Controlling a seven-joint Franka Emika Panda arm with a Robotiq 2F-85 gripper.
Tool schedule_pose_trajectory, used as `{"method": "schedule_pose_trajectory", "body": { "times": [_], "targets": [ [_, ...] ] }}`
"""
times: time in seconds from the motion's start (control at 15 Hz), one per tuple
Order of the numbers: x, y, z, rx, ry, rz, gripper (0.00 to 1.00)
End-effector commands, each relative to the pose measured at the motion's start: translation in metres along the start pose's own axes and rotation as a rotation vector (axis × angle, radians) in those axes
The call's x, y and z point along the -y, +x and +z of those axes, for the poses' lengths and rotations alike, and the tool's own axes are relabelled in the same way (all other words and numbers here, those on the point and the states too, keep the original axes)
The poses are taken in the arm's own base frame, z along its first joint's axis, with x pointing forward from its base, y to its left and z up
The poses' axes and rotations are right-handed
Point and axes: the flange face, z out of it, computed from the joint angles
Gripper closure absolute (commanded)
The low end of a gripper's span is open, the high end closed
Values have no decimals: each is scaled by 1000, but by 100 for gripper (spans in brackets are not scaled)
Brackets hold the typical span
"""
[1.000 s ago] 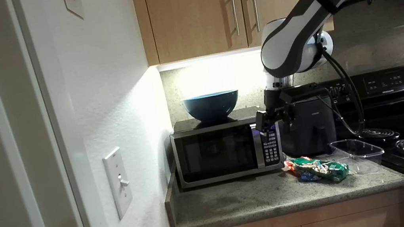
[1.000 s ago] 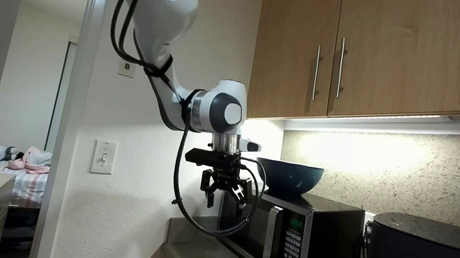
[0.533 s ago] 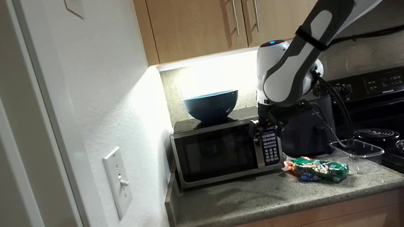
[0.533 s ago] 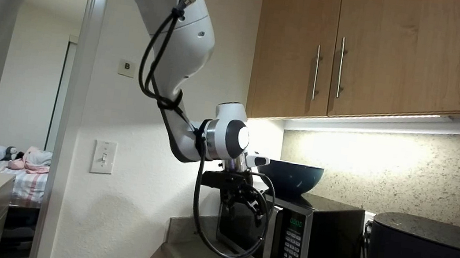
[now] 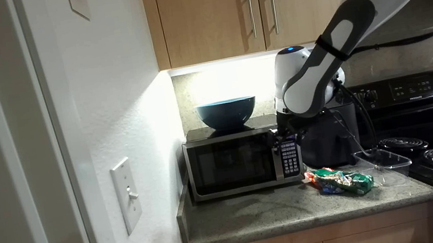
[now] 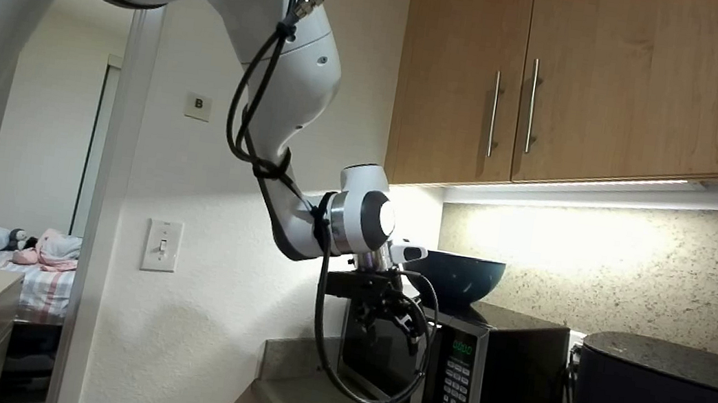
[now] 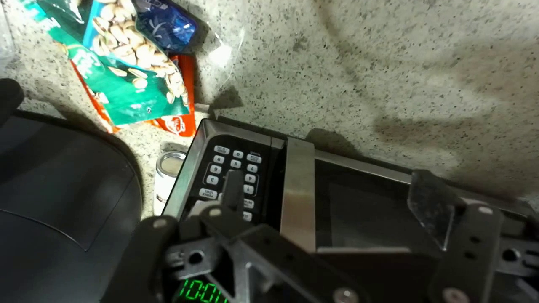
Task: Open the microwave door
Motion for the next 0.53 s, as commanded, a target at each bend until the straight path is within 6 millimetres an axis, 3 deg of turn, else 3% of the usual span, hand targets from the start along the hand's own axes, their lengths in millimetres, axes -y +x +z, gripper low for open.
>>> {"method": "schedule_pose_trajectory", "body": {
  "times": [0.0, 0.47],
  "targets": [
    [2, 16, 17, -27, -58, 0, 0],
    [3, 22, 27, -22, -58, -11, 0]
  ]
}}
